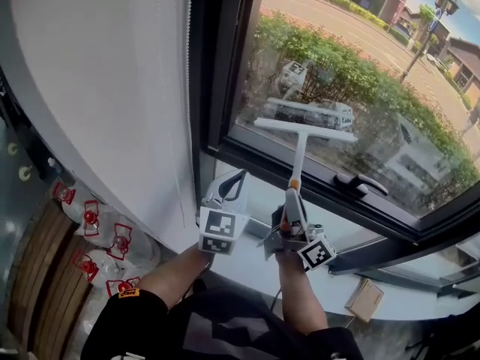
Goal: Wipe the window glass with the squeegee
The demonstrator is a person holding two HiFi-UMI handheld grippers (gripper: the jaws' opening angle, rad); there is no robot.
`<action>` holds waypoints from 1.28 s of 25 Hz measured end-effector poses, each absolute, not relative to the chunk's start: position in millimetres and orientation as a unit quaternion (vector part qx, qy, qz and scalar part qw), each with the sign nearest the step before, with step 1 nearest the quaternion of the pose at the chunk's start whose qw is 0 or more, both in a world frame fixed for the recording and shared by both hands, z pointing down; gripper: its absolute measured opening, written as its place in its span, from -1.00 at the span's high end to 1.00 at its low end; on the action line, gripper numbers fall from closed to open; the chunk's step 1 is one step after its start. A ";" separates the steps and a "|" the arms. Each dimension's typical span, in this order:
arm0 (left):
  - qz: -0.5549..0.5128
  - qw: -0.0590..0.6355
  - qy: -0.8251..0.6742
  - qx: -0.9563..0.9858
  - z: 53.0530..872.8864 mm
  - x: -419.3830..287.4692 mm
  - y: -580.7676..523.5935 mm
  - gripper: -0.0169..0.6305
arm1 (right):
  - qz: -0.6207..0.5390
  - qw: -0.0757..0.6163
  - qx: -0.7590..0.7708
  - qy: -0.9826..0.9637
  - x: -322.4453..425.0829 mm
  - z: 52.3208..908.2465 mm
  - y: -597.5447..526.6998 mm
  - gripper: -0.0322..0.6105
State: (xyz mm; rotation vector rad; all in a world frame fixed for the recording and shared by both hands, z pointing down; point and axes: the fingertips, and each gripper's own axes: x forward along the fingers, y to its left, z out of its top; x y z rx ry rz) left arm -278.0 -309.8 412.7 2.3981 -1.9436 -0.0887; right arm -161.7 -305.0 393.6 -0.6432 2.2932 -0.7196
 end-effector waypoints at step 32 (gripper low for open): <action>-0.038 -0.106 -0.609 0.785 313.7 -189.8 -350.3 0.89 | -0.264 0.408 -0.163 0.859 -91.9 347.1 -319.4 0.74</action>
